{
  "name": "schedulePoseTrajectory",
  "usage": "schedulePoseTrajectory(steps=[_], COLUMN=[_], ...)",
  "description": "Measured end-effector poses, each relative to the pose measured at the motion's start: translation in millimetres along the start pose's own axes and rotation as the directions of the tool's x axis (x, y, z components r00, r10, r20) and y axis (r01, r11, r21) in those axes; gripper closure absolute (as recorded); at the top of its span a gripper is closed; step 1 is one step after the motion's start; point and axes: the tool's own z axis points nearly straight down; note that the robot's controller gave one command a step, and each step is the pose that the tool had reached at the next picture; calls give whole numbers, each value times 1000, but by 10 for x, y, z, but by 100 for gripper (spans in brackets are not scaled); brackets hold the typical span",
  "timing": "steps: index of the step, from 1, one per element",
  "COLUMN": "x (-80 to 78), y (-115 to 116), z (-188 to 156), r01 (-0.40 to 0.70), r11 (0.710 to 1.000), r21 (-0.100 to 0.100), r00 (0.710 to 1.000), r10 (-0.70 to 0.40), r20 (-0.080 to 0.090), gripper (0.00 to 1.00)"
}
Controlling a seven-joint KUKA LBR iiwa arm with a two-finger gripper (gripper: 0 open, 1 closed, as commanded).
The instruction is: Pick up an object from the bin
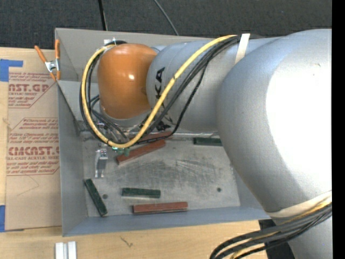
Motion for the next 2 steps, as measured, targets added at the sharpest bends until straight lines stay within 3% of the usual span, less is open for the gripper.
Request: schedulePoseTrajectory(steps=[1, 2], x=[-11, -12], y=[-4, -206], z=[-30, -238], r01=[-1, -99], r11=[1000, 995], r21=[-1, -2], r00=[1000, 995], r10=[1, 99], r20=[4, 4], gripper=[0, 0])
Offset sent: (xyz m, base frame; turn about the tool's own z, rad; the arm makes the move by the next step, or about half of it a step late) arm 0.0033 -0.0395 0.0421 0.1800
